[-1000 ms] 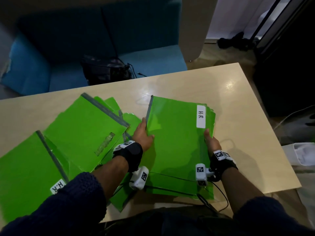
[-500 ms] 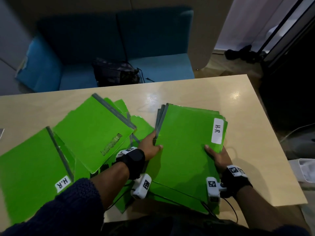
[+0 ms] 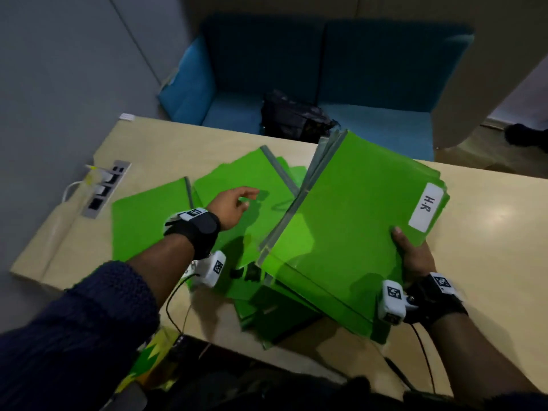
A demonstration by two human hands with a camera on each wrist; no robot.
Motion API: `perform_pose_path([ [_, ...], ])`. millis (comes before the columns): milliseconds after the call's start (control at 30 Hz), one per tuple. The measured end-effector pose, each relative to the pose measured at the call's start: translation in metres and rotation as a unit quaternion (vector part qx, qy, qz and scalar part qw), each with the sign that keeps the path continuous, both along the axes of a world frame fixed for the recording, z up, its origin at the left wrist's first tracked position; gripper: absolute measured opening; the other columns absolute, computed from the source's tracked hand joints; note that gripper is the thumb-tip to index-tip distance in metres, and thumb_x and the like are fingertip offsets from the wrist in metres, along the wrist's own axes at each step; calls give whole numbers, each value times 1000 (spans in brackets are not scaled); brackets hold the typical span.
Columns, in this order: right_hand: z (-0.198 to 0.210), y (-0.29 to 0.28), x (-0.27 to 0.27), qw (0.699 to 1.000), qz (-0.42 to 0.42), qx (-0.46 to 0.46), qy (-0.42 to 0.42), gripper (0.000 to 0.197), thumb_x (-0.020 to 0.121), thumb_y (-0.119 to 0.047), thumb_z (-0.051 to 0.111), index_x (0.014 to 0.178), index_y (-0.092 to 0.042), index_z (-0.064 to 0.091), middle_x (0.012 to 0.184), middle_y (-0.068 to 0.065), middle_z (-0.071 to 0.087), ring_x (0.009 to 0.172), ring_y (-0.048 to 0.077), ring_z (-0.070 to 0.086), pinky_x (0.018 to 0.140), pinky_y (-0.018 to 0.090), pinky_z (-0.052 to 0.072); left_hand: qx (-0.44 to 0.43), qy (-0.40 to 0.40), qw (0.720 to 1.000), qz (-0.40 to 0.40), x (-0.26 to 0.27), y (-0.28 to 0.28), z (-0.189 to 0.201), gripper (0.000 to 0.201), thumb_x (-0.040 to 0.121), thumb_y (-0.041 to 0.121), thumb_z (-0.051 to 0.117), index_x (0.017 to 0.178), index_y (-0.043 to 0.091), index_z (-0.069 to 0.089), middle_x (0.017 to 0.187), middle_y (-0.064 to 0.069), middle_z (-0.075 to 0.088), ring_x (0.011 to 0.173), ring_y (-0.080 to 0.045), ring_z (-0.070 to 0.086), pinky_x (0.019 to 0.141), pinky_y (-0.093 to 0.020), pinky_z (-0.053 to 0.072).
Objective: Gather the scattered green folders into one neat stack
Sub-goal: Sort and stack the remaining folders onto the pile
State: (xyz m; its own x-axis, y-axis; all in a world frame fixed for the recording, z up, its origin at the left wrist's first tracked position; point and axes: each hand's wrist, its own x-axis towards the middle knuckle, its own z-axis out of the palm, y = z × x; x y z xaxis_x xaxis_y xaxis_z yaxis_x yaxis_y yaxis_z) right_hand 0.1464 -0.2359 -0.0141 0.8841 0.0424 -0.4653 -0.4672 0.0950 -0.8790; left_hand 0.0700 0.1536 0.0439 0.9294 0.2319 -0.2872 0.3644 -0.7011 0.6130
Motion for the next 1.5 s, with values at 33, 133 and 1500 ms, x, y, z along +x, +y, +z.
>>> perform_pose_path([
  [33,-12,5,2,1000,4,-6,0,80,59,-50,89,126,-16,61,118,20,69,104,44,67,86,66,51,53,29,998,-3,-16,21,-7,47,92,-5,50,133,17,55,134,-4,59,112,-23,61,96,-30,46],
  [133,-35,17,-2,998,14,-51,18,85,56,-55,89,127,-22,58,116,13,71,101,40,68,83,67,52,213,168,957,-104,-68,67,-26,67,87,-6,50,145,29,42,154,-3,37,138,-25,39,105,-32,40],
  [1500,-18,-65,-40,994,-93,-29,48,88,52,-52,89,125,-12,63,111,20,71,90,35,72,76,57,57,432,87,668,-600,106,-31,2,38,93,26,58,130,20,51,132,-1,53,126,-24,47,103,-37,37],
])
